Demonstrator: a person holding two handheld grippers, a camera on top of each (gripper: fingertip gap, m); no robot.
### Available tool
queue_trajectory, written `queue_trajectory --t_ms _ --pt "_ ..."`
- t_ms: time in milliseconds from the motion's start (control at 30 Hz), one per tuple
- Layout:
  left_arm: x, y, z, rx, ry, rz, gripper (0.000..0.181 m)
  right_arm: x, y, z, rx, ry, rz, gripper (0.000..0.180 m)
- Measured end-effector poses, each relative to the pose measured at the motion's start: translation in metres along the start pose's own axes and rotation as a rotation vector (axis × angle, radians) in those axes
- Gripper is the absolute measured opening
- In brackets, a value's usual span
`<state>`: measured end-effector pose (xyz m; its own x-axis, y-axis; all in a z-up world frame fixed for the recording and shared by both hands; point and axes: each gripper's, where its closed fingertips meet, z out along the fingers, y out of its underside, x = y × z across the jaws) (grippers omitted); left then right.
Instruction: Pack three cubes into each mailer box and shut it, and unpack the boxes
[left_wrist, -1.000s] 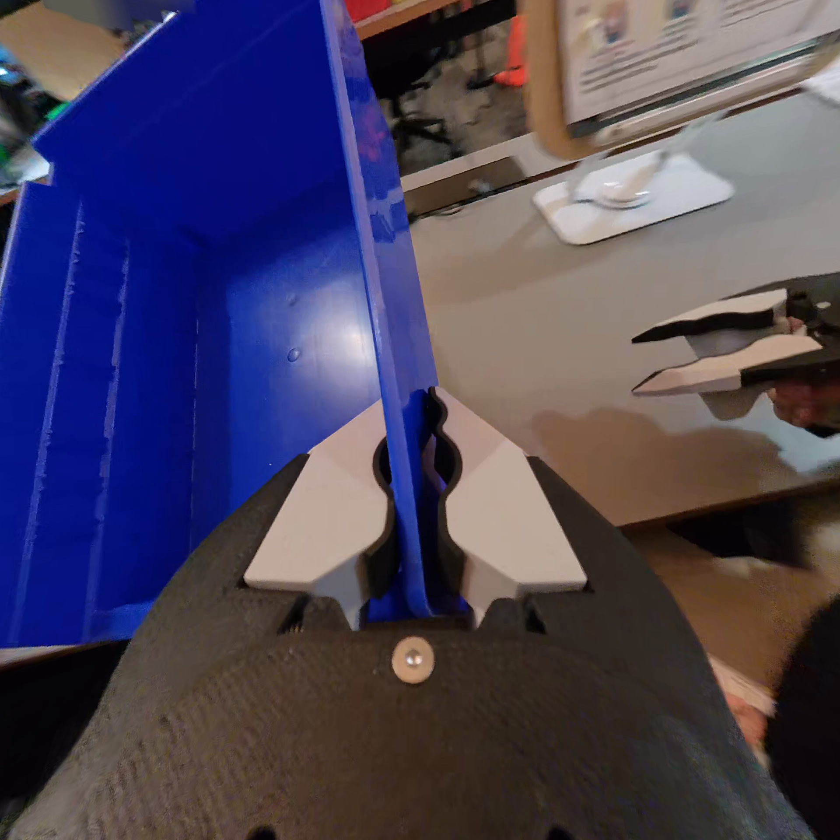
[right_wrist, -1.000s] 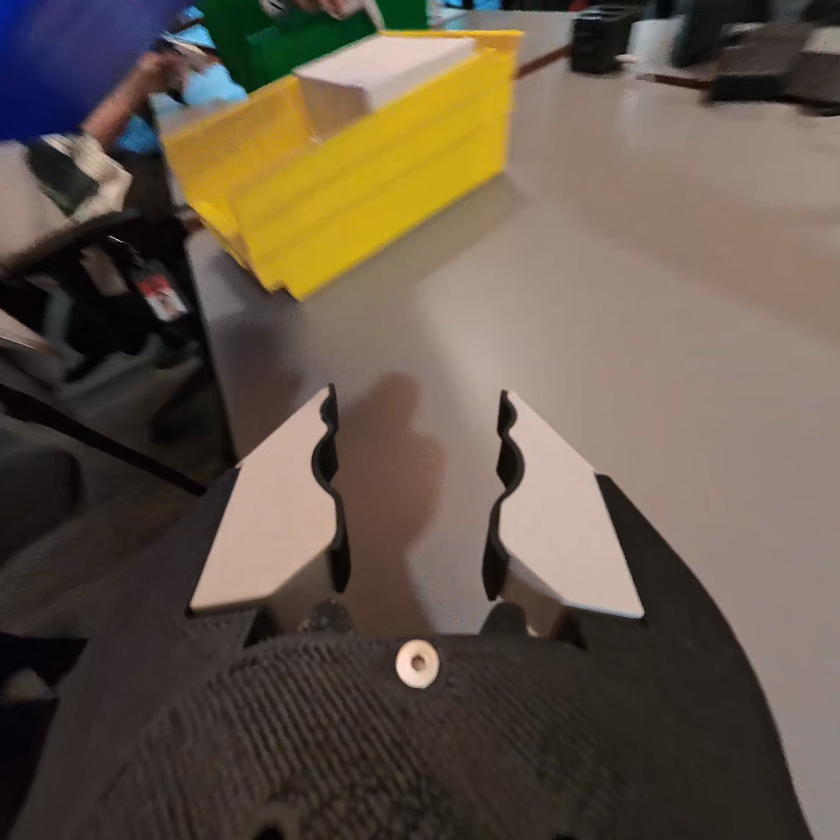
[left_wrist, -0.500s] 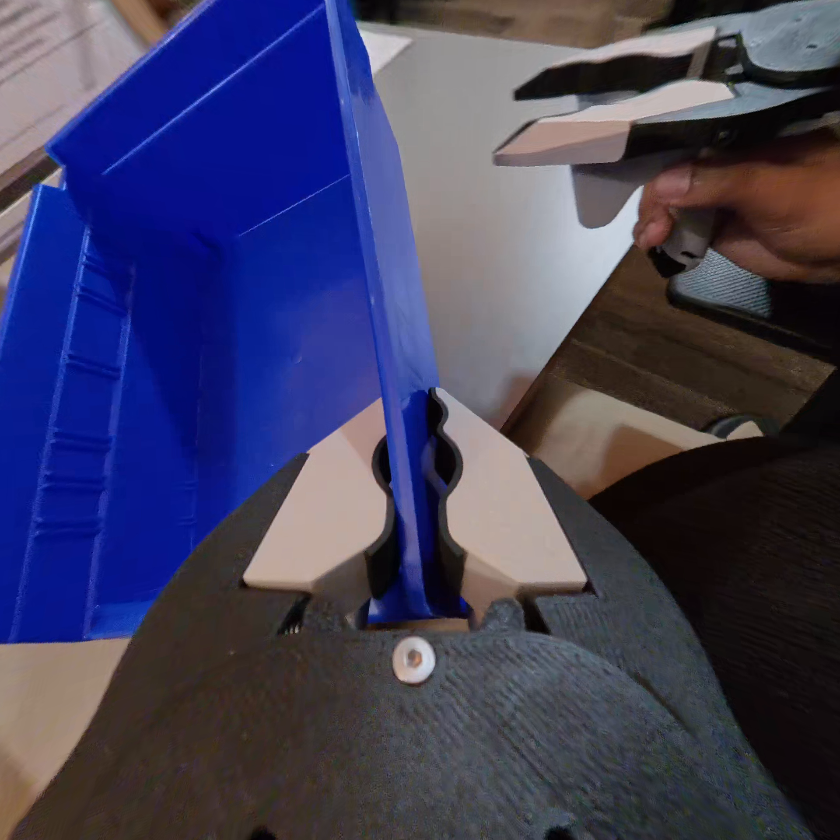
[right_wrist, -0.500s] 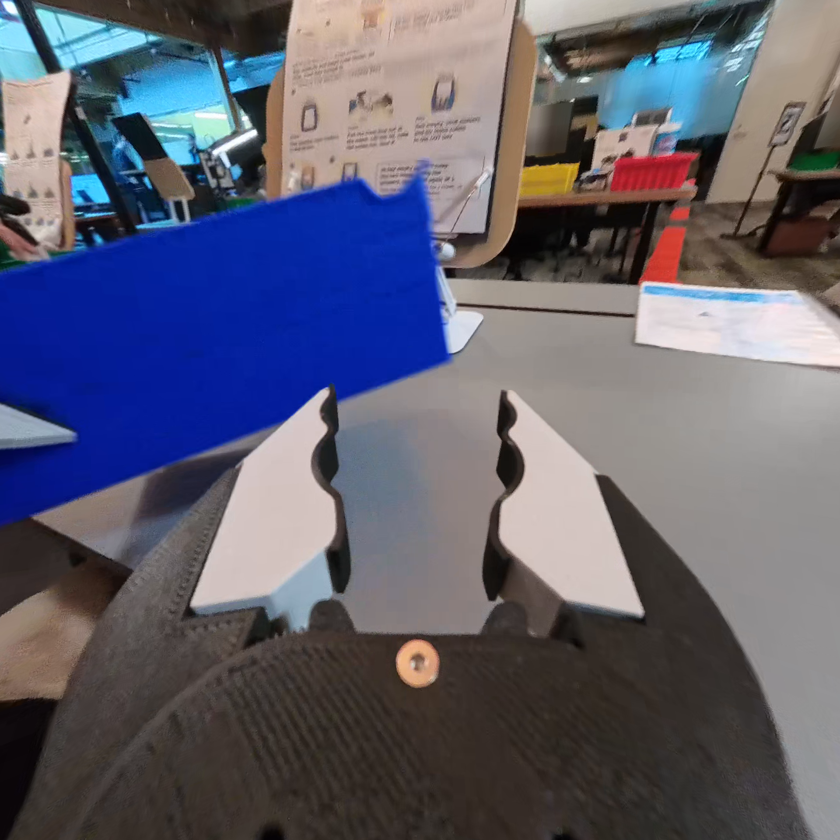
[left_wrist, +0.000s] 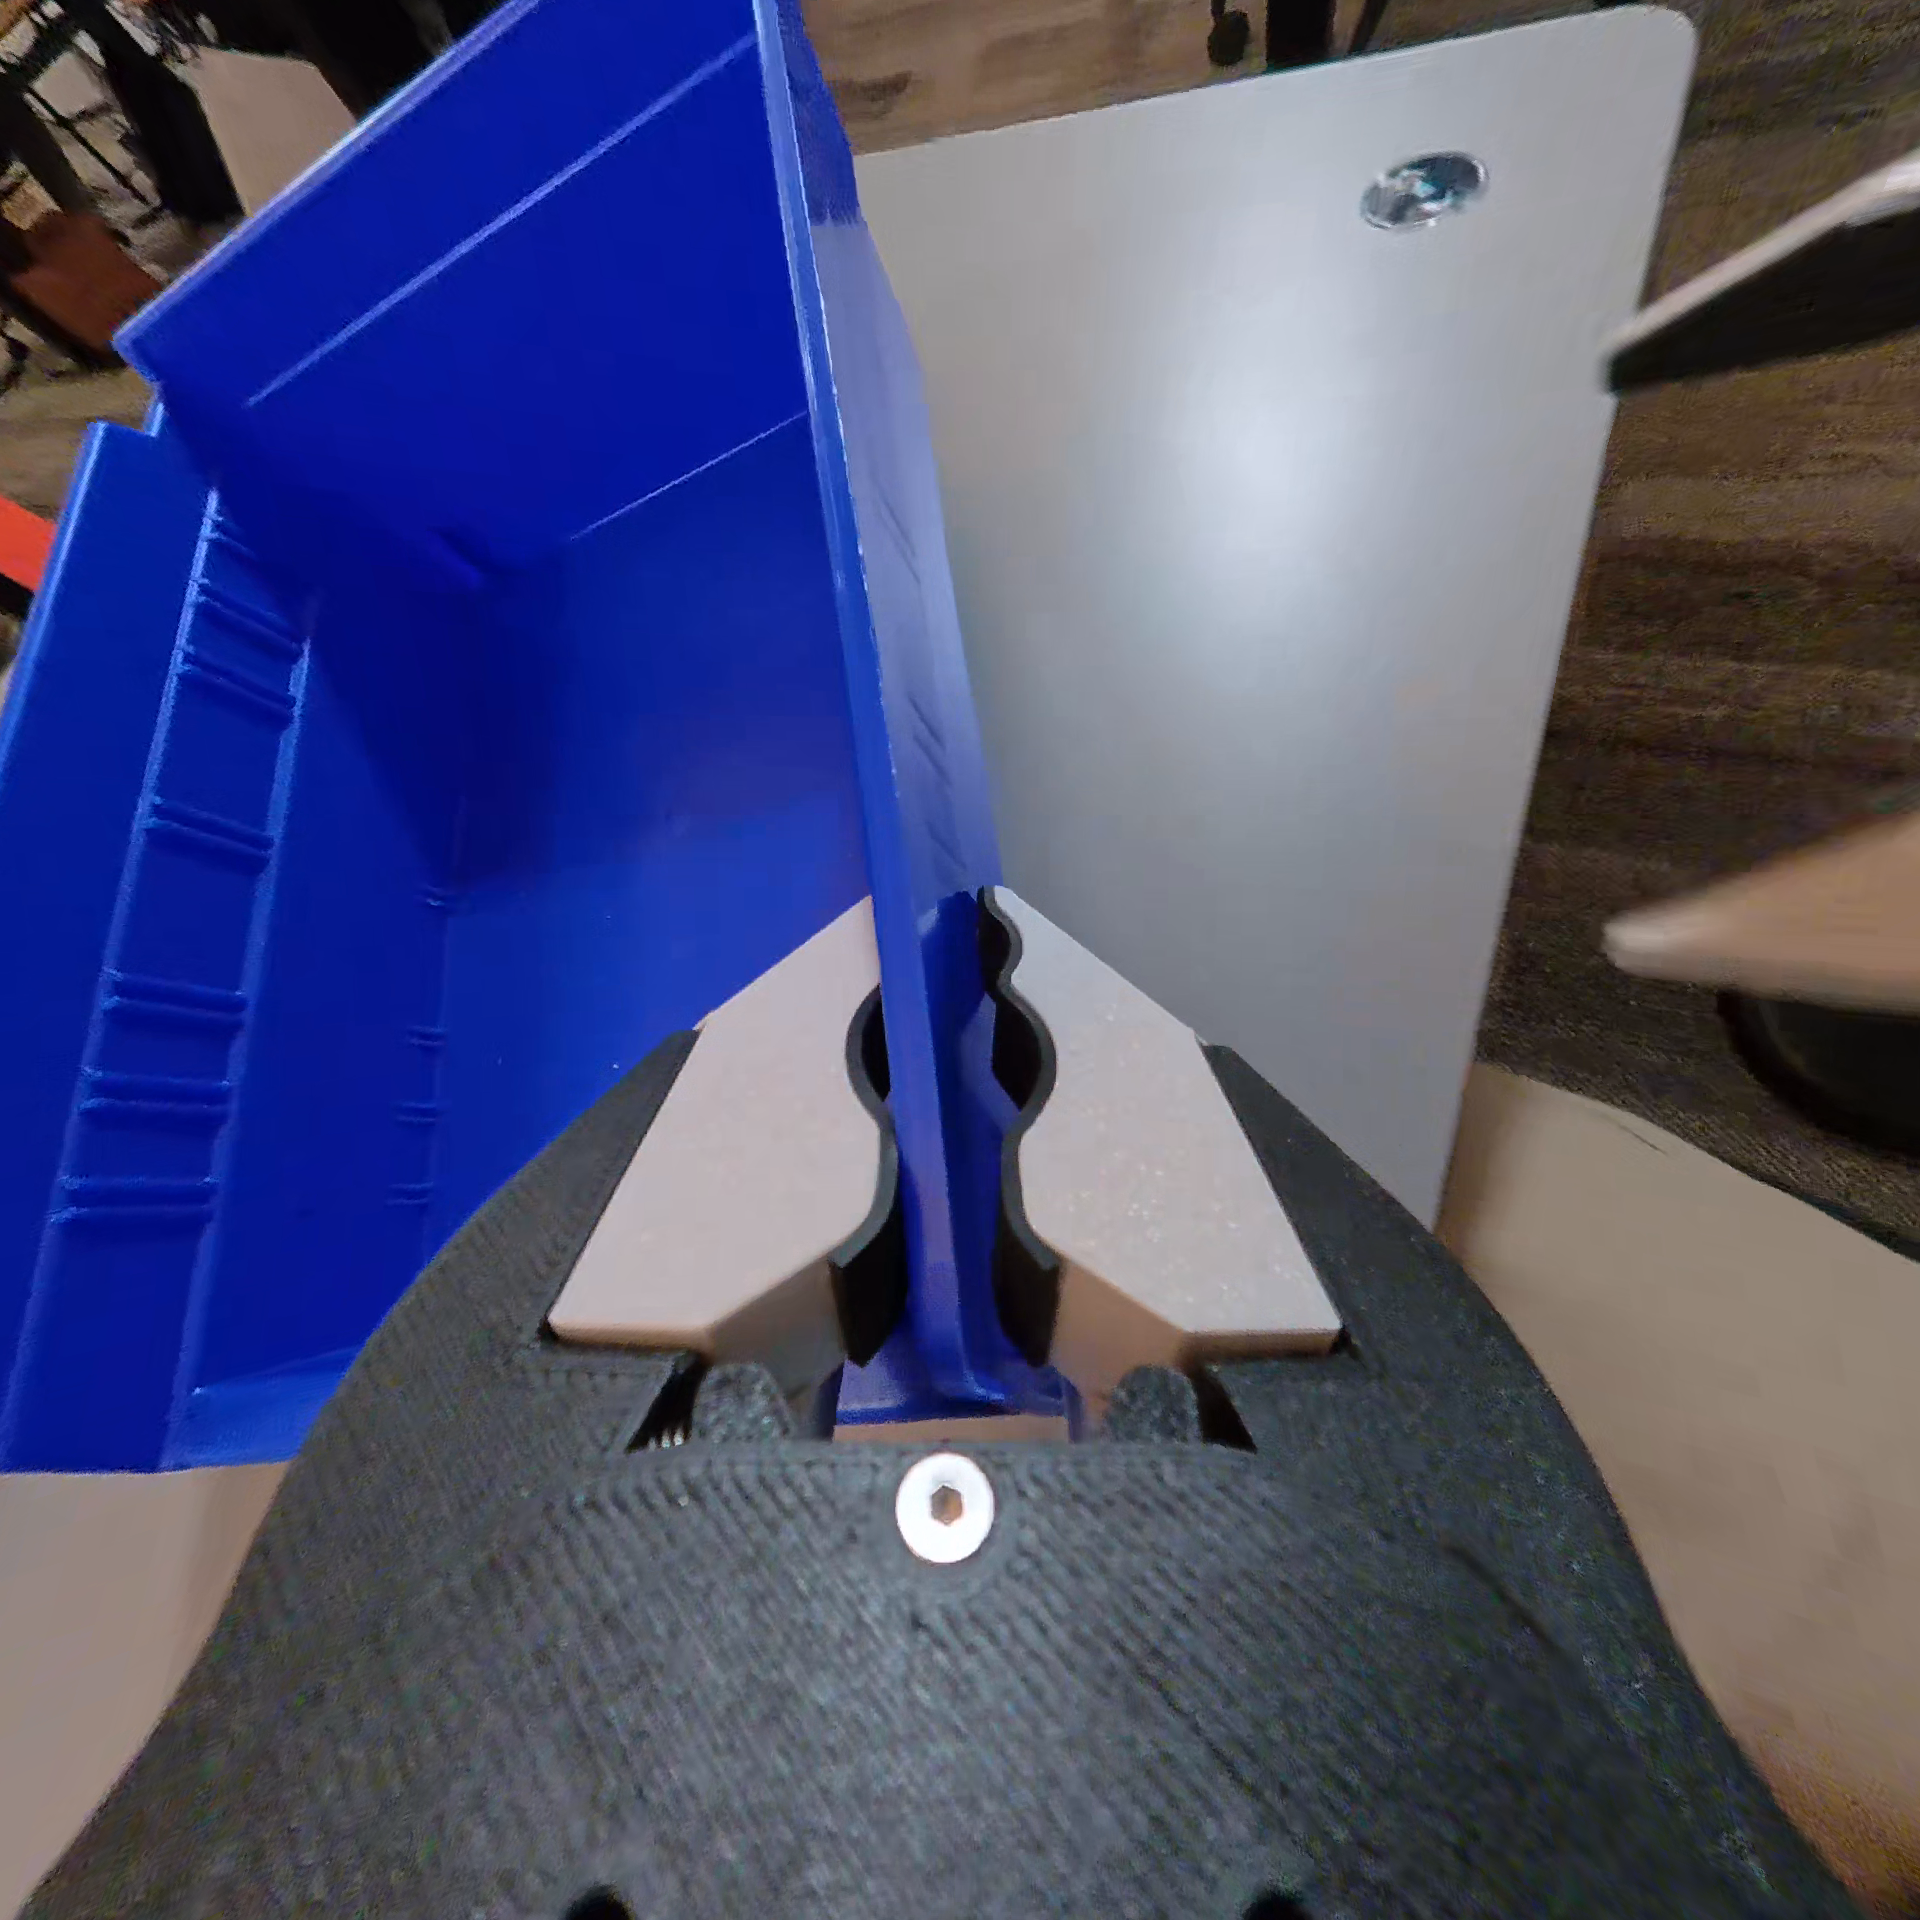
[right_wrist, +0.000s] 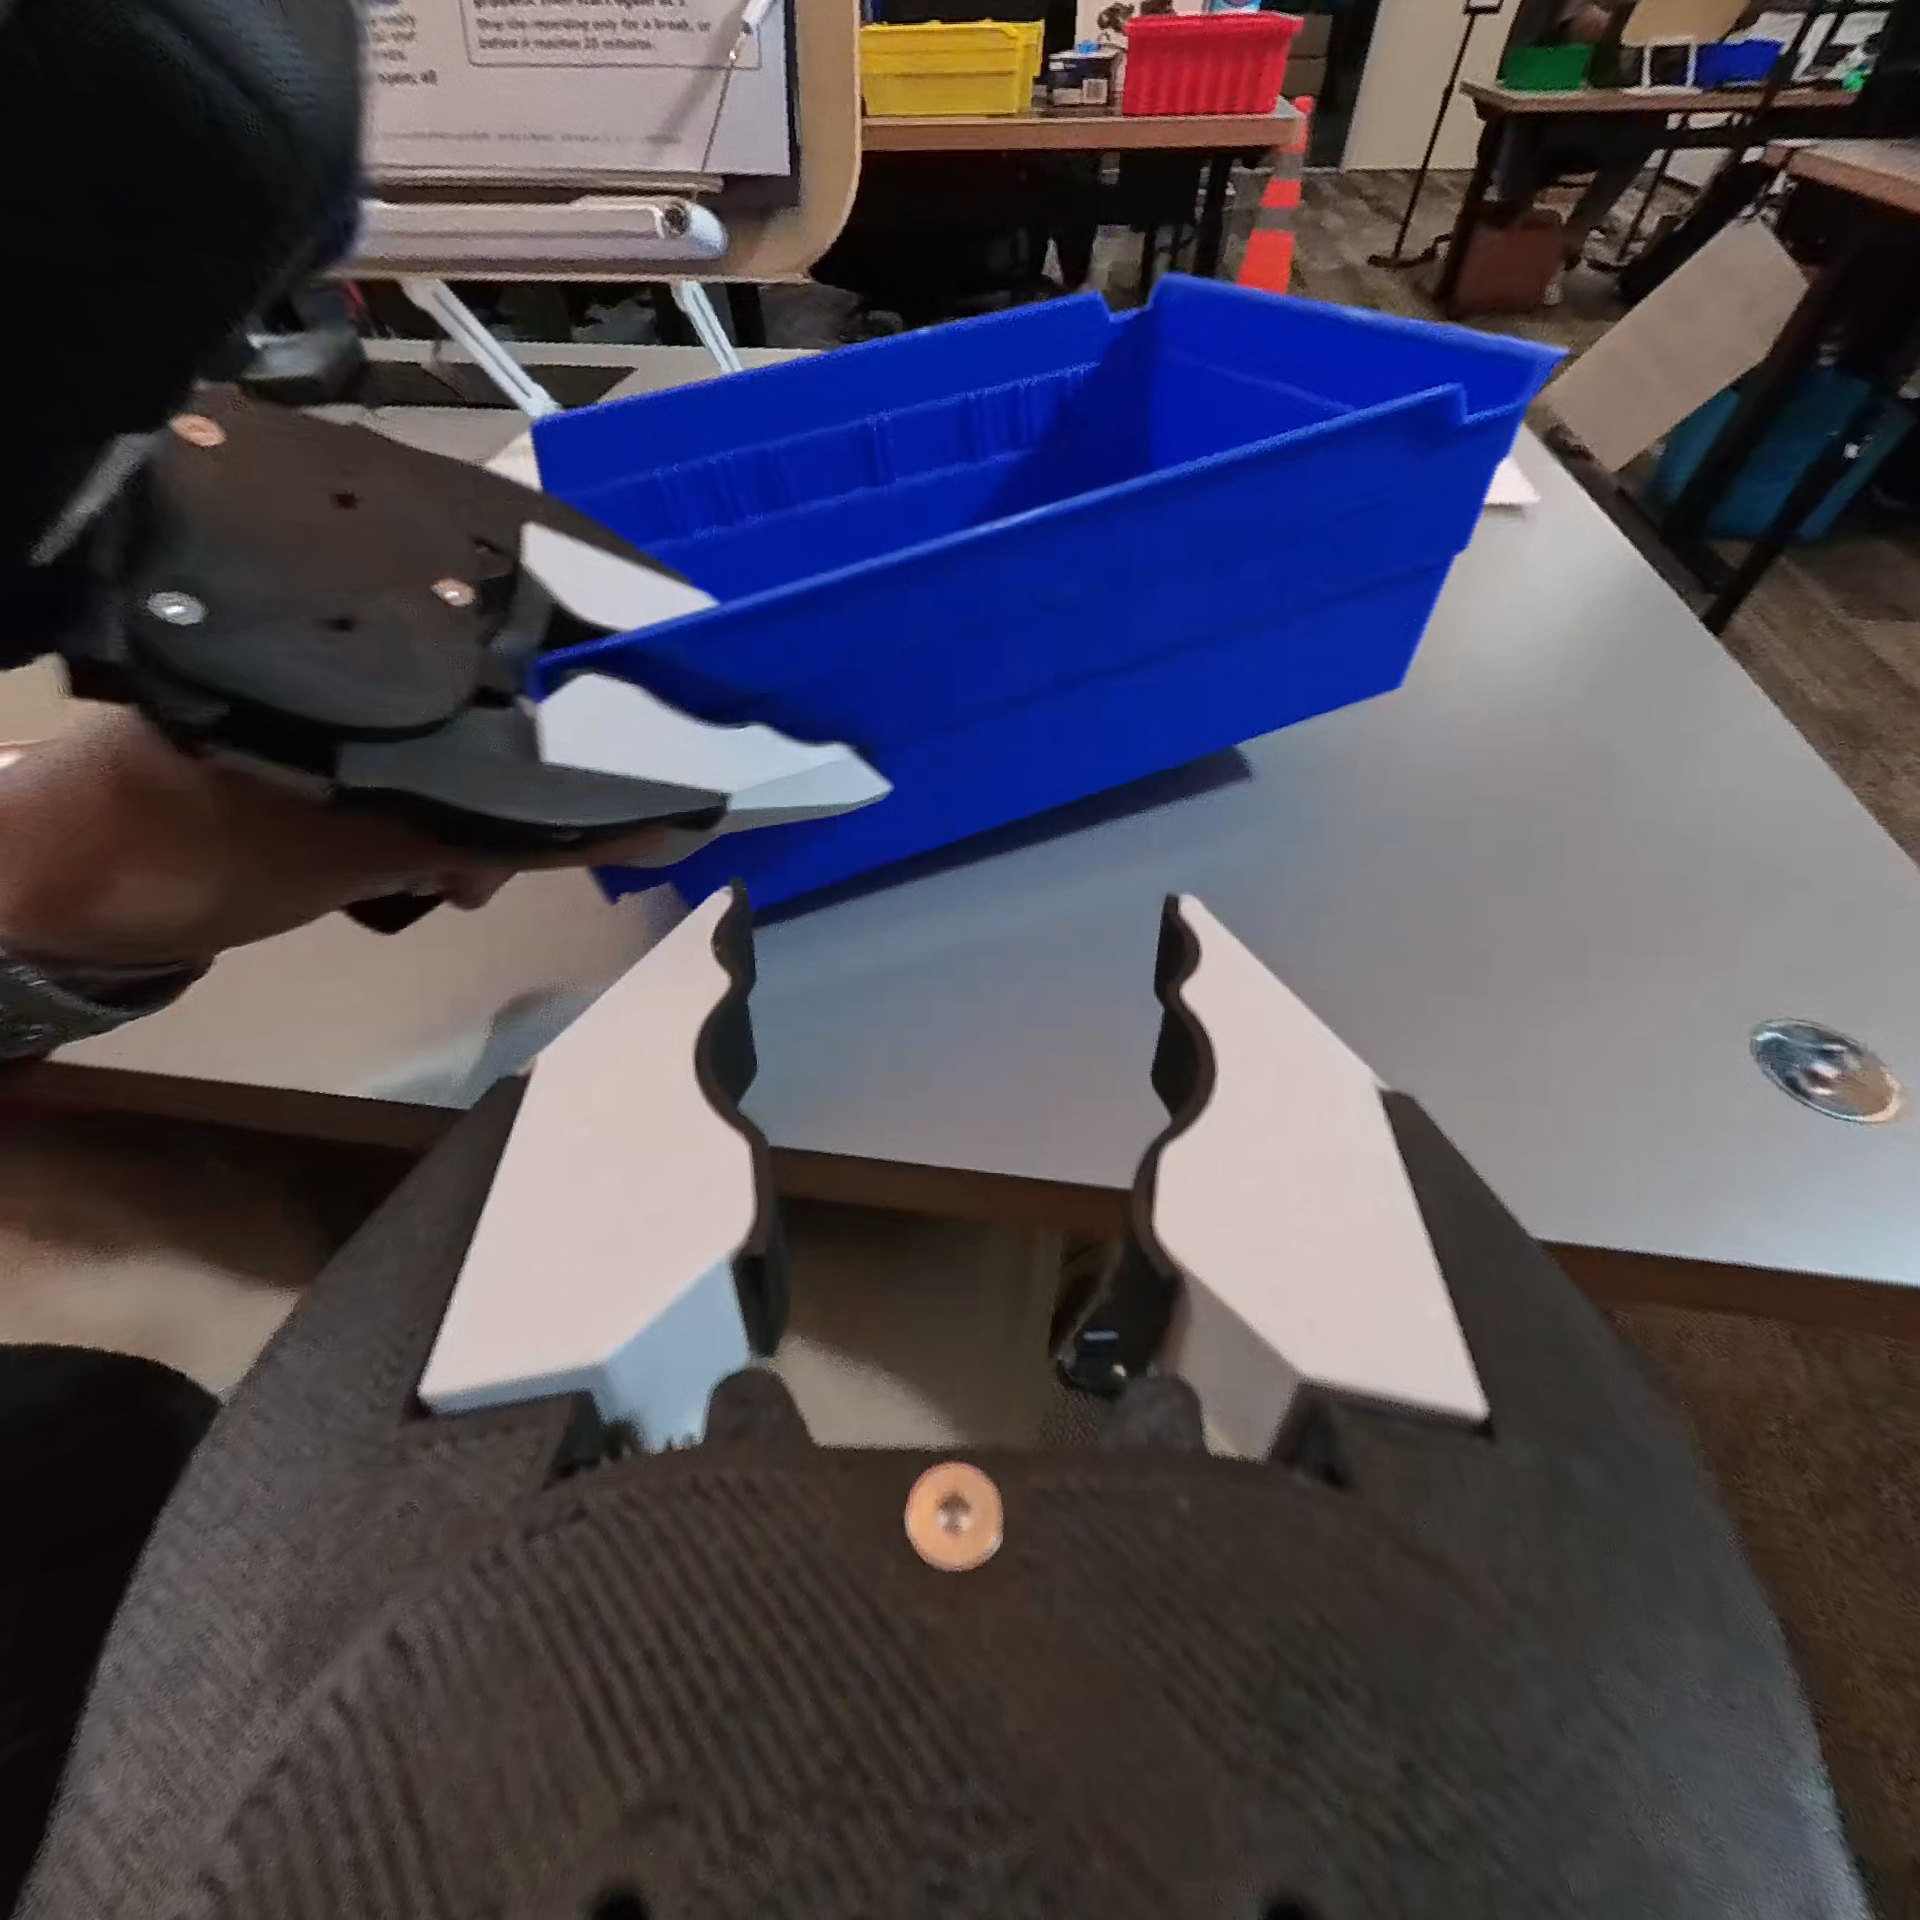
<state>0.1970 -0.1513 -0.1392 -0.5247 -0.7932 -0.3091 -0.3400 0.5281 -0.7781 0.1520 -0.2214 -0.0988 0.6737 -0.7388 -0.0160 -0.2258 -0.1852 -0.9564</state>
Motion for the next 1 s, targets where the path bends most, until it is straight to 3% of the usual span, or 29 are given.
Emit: queue_trajectory --t_ms 300,400,567,667,767,867,967,1000 --pt "0.005 -0.031 0.055 0.029 0.019 -0.061 0.005 0.006 0.002 0.003 0.009 0.046 -0.025 0.077" --pt "0.016 -0.037 0.054 0.024 0.103 -0.134 0.017 0.011 -0.002 0.008 0.032 0.077 -0.056 0.078" --pt "0.016 -0.03 0.001 0.055 0.242 -0.26 0.047 0.017 -0.002 0.02 0.03 0.113 -0.065 0.093" --pt "-0.002 -0.002 -0.043 0.03 0.228 -0.261 0.051 0.003 0.0 0.034 0.0 0.069 -0.09 0.116" --pt "-0.018 0.048 -0.079 -0.014 0.162 -0.269 0.05 -0.014 0.015 0.059 -0.122 0.017 -0.056 0.12" --pt "-0.012 0.104 -0.111 -0.088 0.198 -0.413 0.047 -0.01 0.012 0.08 -0.147 0.007 0.009 0.118" --pt "-0.008 0.125 -0.14 -0.022 0.244 -0.624 0.047 0.004 0.006 0.102 -0.148 -0.004 0.061 0.104" --pt "-0.009 0.127 -0.149 0.017 0.253 -0.668 0.048 0.006 0.003 0.109 -0.152 -0.046 0.047 0.114"
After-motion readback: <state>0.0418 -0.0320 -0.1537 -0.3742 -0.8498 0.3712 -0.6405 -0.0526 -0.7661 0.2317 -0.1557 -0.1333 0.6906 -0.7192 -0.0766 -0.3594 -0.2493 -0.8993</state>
